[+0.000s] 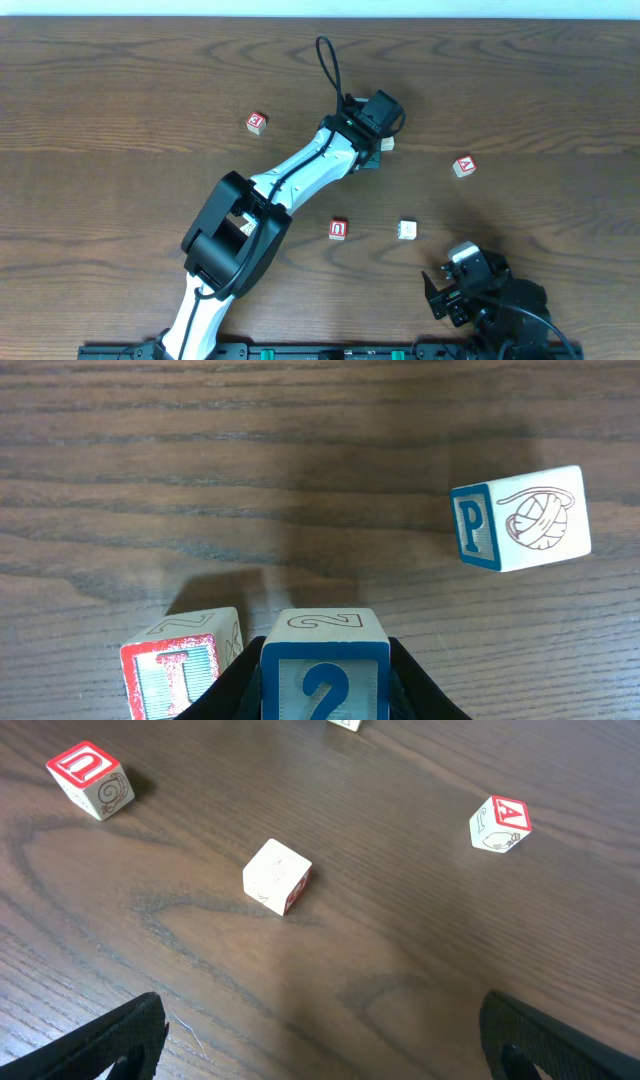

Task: Spell out Ai2
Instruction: 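Place the 2 block right of the I block with the left gripper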

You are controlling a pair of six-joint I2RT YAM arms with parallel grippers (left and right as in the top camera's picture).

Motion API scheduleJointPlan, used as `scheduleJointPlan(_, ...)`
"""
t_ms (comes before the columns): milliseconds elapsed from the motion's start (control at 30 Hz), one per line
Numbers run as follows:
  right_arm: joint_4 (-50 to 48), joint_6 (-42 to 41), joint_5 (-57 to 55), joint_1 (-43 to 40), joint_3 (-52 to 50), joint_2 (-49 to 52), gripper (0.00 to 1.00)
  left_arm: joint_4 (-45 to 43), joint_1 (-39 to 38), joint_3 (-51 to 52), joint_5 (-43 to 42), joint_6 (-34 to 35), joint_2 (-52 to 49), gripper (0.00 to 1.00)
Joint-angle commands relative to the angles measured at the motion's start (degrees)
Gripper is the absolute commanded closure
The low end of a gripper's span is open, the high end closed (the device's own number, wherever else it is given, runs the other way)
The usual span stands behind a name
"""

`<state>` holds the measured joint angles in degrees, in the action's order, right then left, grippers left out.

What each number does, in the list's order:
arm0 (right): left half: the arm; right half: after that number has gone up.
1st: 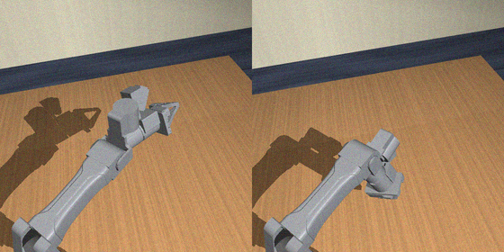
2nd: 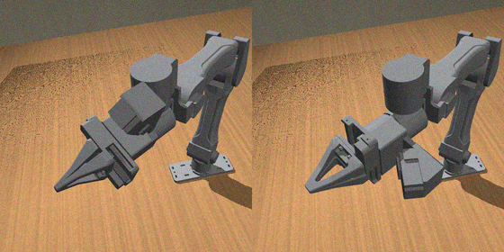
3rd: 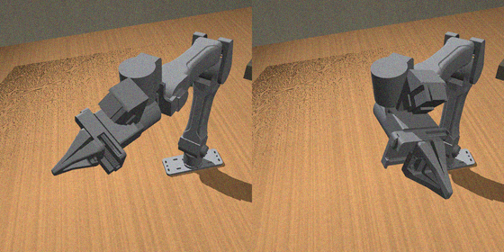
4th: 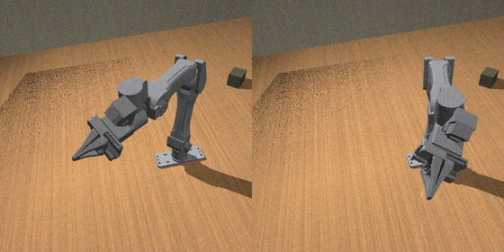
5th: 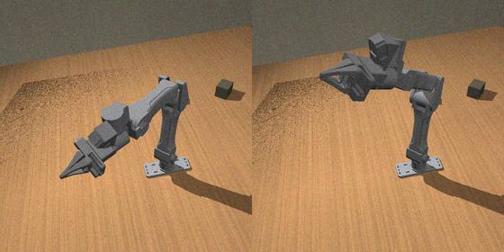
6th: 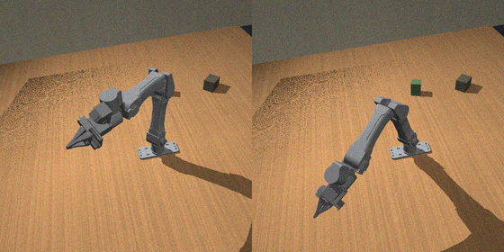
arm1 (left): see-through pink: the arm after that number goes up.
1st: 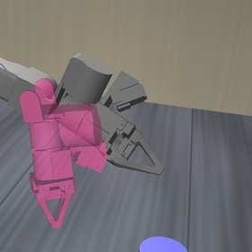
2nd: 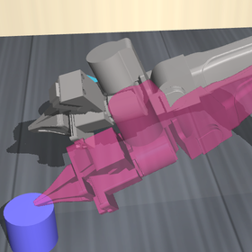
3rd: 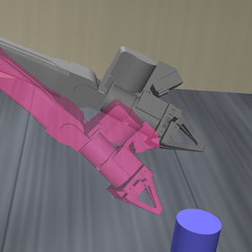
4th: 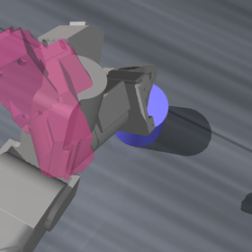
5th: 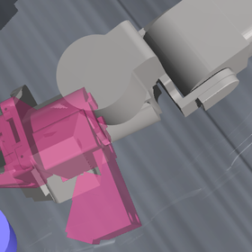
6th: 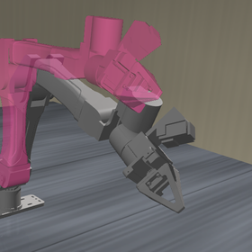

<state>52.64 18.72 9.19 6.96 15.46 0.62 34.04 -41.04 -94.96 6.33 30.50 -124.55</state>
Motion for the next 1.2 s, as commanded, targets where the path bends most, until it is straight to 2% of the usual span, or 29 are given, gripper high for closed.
scheduleJointPlan(0,0.33,0.61,0.46,-0.46,-0.59,-0.31,0.01,0.02,0.2,0.02,0.24,3.65,-0.79,0.94)
scheduleJointPlan(200,0.33,0.61,0.46,-0.46,-0.59,-0.31,0.01,1.4,0.24,0.02,1.84,7.58,-0.79,0.95)
scheduleJointPlan(867,0.33,0.61,0.46,-0.46,-0.59,-0.31,0.01,2.05,0.09,0.07,1.51,6.78,-3.23,0.94)
scheduleJointPlan(900,0.33,0.61,0.48,-0.46,-0.59,-0.31,0.01,2.08,0.09,0.07,1.44,6.78,-3.23,0.92)
scheduleJointPlan(967,0.33,0.61,0.48,-0.46,-0.59,-0.31,0.01,2.03,0.09,0.07,1.09,6.78,-3.23,0.76)
scheduleJointPlan(1167,0.33,0.61,0.48,-0.46,-0.59,-0.31,0.01,1.84,0.09,0.07,1.11,6.78,-3.23,0.68)
